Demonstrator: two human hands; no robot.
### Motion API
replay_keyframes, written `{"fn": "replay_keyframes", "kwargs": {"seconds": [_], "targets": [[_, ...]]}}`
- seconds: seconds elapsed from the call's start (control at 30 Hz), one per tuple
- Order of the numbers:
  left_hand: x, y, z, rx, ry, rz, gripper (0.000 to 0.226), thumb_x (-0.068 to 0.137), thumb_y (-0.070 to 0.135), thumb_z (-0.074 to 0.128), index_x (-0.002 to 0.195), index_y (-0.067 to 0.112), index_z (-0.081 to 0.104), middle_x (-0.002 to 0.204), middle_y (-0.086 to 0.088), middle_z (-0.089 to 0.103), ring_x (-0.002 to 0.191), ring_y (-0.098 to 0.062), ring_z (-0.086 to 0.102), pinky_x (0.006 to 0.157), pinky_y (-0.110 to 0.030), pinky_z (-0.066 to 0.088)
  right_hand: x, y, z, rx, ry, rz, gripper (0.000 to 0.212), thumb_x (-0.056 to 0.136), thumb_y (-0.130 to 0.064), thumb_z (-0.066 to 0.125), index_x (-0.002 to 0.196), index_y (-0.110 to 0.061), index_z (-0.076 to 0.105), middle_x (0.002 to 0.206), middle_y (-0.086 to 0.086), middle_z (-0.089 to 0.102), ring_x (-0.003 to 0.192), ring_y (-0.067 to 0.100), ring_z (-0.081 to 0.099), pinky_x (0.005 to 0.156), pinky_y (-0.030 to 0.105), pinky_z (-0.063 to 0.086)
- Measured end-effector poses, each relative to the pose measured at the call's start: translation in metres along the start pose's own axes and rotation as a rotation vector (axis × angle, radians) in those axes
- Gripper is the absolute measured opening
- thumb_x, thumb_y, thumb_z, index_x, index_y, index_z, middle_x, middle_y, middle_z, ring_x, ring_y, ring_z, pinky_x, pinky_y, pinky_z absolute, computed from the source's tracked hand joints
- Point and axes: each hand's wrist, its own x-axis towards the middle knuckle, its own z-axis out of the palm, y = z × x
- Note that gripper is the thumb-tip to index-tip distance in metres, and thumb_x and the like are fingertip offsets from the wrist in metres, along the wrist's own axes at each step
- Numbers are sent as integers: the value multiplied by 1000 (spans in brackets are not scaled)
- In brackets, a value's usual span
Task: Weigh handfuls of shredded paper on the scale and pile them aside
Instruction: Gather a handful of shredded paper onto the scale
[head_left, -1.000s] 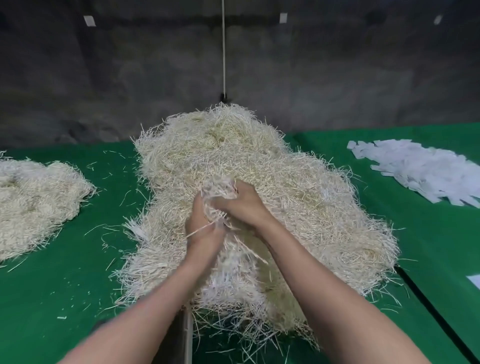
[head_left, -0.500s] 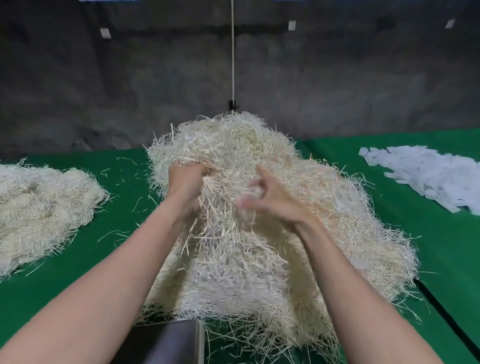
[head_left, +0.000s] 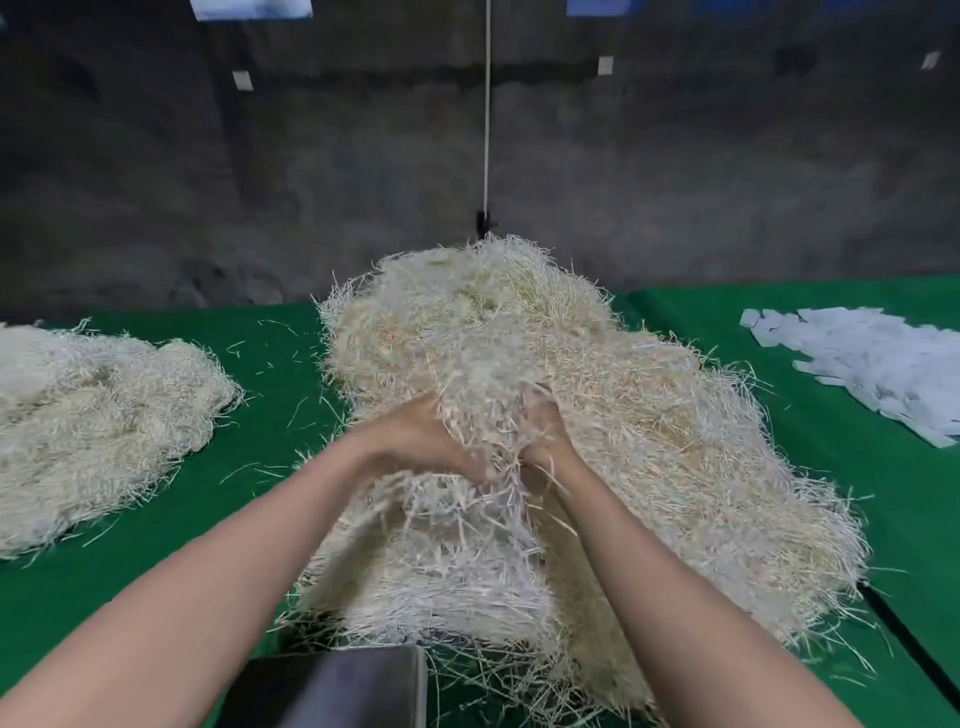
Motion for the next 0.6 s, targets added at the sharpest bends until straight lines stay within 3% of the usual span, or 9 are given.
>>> {"fn": "replay_keyframes", "kwargs": {"seconds": [0.1, 0.17, 0.27, 0.33, 0.37, 0.4, 0.5, 0.53, 0.6], "targets": [[7, -6, 9, -116, 167, 11, 63, 83, 33, 65, 141, 18, 43, 159, -3, 5, 145, -22, 5, 112, -31, 3, 6, -9, 2, 199, -22, 46, 11, 89, 4, 52, 96, -2, 57, 99, 5, 55, 69, 9, 56, 55, 7, 45], [10, -3, 5, -401, 296, -25, 34, 93, 28, 53, 126, 26, 55, 156, -6, 20, 145, -25, 9, 114, -38, -4, 8, -9, -2, 132, -76, 21, 23, 83, 2, 63, 101, -12, 58, 97, -2, 59, 60, -1, 61, 48, 6, 43], [14, -2, -9, -581, 357, -16, 24, 87, 18, 58, 110, 16, 64, 152, -10, 30, 138, -30, 29, 117, -47, 15, 8, 7, -16, 102, -232, 54, 62, 77, 2, 65, 131, -17, 43, 118, 10, 56, 71, 8, 68, 54, 18, 54], [12, 4, -18, -715, 377, 17, 8, 83, 15, 61, 87, 17, 67, 146, -11, 40, 133, -32, 34, 113, -51, 22, 6, 18, -15, -127, -317, 30, 79, 73, -11, 73, 139, -25, 31, 143, 3, 35, 74, 1, 66, 50, 8, 48], [12, 10, -20, -807, 373, 37, 9, 84, 14, 58, 81, 19, 65, 144, -11, 42, 132, -34, 35, 112, -52, 23, 5, 25, -11, -300, -337, -27, 87, 74, -19, 75, 145, -27, 24, 145, -5, 27, 84, -7, 63, 53, 2, 44], [13, 15, -21, -871, 377, 48, 15, 88, 13, 54, 79, 20, 62, 143, -12, 42, 132, -35, 35, 111, -52, 24, 5, 33, -6, -420, -336, -75, 89, 76, -26, 74, 148, -27, 21, 148, -5, 28, 99, -4, 60, 61, 0, 44], [15, 25, -22, -1041, 460, 8, 29, 96, 7, 42, 77, 22, 56, 141, -13, 44, 130, -37, 37, 109, -55, 29, 2, 51, 1, -537, -269, -120, 66, 89, -36, 60, 145, -24, 28, 144, 3, 43, 115, 17, 54, 96, 18, 44], [15, 26, -21, -1081, 489, -10, 29, 96, 5, 39, 78, 20, 56, 135, -14, 49, 124, -37, 43, 103, -53, 38, 1, 58, -1, -575, -257, -134, 64, 92, -39, 55, 147, -25, 24, 146, 2, 40, 122, 19, 50, 104, 24, 35], [11, 25, -19, -1158, 535, -22, 27, 96, 7, 33, 87, 19, 55, 118, -11, 56, 103, -29, 56, 74, -40, 58, 1, 70, -9, -622, -252, -92, 68, 94, -43, 49, 150, -27, 14, 153, -1, 28, 133, 22, 40, 106, 24, 22]]}}
